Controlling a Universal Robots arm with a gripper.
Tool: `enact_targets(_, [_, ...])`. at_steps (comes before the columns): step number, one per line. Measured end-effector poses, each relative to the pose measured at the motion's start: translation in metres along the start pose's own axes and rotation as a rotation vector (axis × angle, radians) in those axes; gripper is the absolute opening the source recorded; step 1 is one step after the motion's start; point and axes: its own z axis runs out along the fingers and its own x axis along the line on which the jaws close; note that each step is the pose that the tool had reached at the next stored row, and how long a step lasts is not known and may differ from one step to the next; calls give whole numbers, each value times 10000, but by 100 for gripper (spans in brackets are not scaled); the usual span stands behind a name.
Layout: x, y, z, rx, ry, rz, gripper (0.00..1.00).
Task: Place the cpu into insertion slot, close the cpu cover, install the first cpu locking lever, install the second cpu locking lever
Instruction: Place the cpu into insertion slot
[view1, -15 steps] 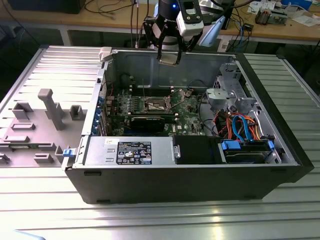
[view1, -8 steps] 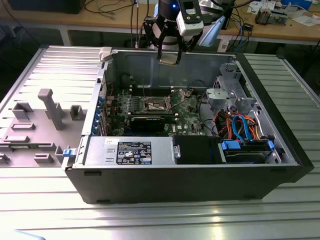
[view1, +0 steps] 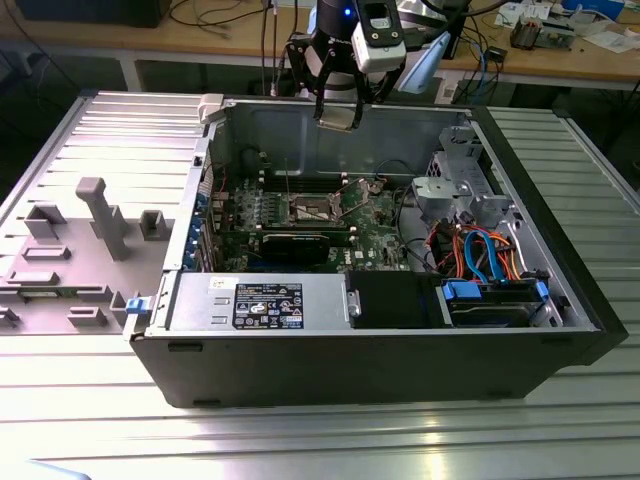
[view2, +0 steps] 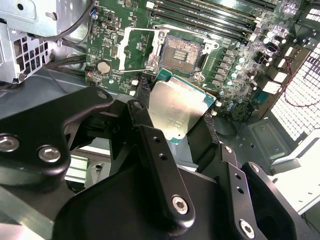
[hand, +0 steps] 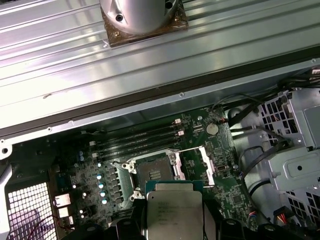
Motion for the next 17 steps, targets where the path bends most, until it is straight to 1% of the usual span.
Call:
enact_targets(12, [0,0,0,-1,-2,24,54])
enact_targets(15, [0,0,0,-2,-11,122,54])
enact_targets(17, [0,0,0,-6,-29,321,54])
